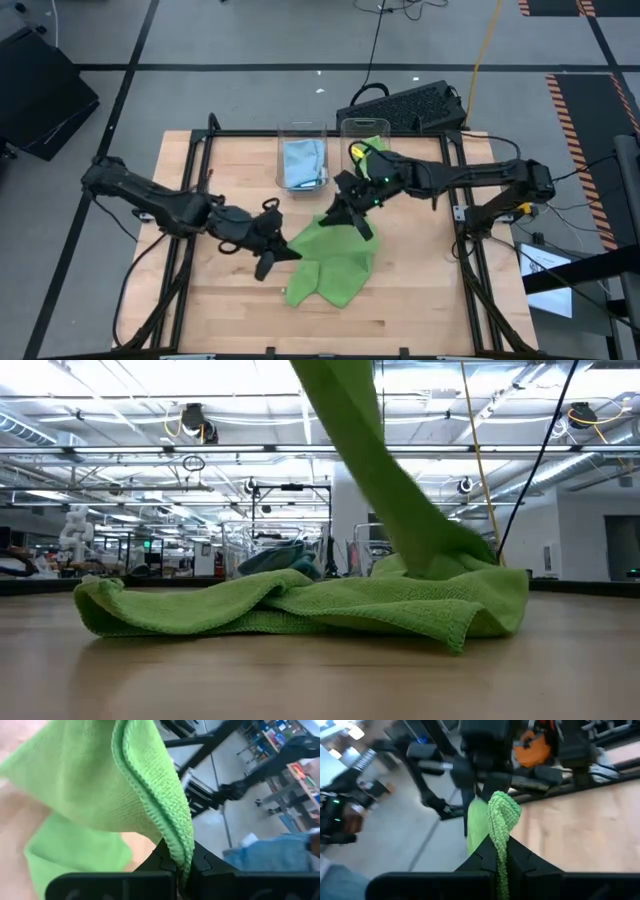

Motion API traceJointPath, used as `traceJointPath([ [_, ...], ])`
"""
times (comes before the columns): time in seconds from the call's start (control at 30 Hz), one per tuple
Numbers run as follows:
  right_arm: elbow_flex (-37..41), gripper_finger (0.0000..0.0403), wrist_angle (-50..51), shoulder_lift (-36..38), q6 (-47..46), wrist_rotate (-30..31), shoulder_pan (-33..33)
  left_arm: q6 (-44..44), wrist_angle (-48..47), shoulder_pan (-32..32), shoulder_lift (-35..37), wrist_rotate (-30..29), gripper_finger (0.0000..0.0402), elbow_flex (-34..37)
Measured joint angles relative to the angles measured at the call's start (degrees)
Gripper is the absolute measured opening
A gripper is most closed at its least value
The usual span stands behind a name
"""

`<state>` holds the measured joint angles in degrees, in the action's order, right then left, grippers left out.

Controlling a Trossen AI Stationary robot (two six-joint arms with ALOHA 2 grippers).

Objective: Fold microfiber towels
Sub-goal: Fold the left green microfiber towel

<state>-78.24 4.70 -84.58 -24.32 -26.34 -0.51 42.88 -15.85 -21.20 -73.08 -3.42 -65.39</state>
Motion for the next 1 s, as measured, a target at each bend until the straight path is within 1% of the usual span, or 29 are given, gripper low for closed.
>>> traceJointPath([
  [0.1,0.0,0.0002,-2.7,0.0,-4.2,2.3,-3.3,2.4,-8.5,-1.8,0.1,-0.1,0.0003,-6.7],
  [0.2,0.0,0.0002,-6.2,-0.1,-6.6,5.1,-5.7,3.6,-17.2,-3.5,0.0,-2.4,0.0005,-12.2],
  [0.27,0.0,0.0002,-7.6,0.0,-6.7,7.1,-6.5,4.3,-22.7,-4.2,0.0,-3.0,0.0005,-15.9],
  [0.37,-0.3,0.0002,-8.5,0.0,-8.7,7.4,-6.7,6.1,-27.9,-5.0,0.0,-2.2,0.0003,-19.9],
  [0.43,-1.8,0.0002,-8.3,0.1,-10.4,7.0,-6.7,6.9,-27.2,-5.3,0.0,-1.1,0.0005,-21.1],
  [0.53,-4.9,0.0002,-8.5,0.3,-14.2,5.7,-7.5,8.2,-21.8,-5.9,0.0,1.3,0.0006,-22.1],
  [0.63,-6.6,0.0002,-8.3,0.3,-20.6,5.2,-8.2,9.0,-16.1,-6.4,-0.5,4.5,0.0003,-22.2],
  [0.7,-6.6,0.0002,-7.9,0.3,-24.8,4.8,-8.3,8.9,-15.4,-7.1,-0.7,5.3,0.0006,-22.1],
  [0.8,-6.6,0.0002,-8.3,0.2,-31.4,-0.1,-8.2,10.4,-15.1,-8.0,-0.5,5.9,0.0007,-22.1],
  [0.9,-6.6,0.0002,-9.8,0.2,-36.0,-4.9,-8.2,11.2,-13.7,-8.2,-0.5,8.2,0.0004,-22.1],
  [1.0,-6.6,0.0002,-10.5,0.2,-34.8,-5.1,-7.6,8.0,-14.4,-8.2,-0.5,9.1,0.0008,-22.1],
])
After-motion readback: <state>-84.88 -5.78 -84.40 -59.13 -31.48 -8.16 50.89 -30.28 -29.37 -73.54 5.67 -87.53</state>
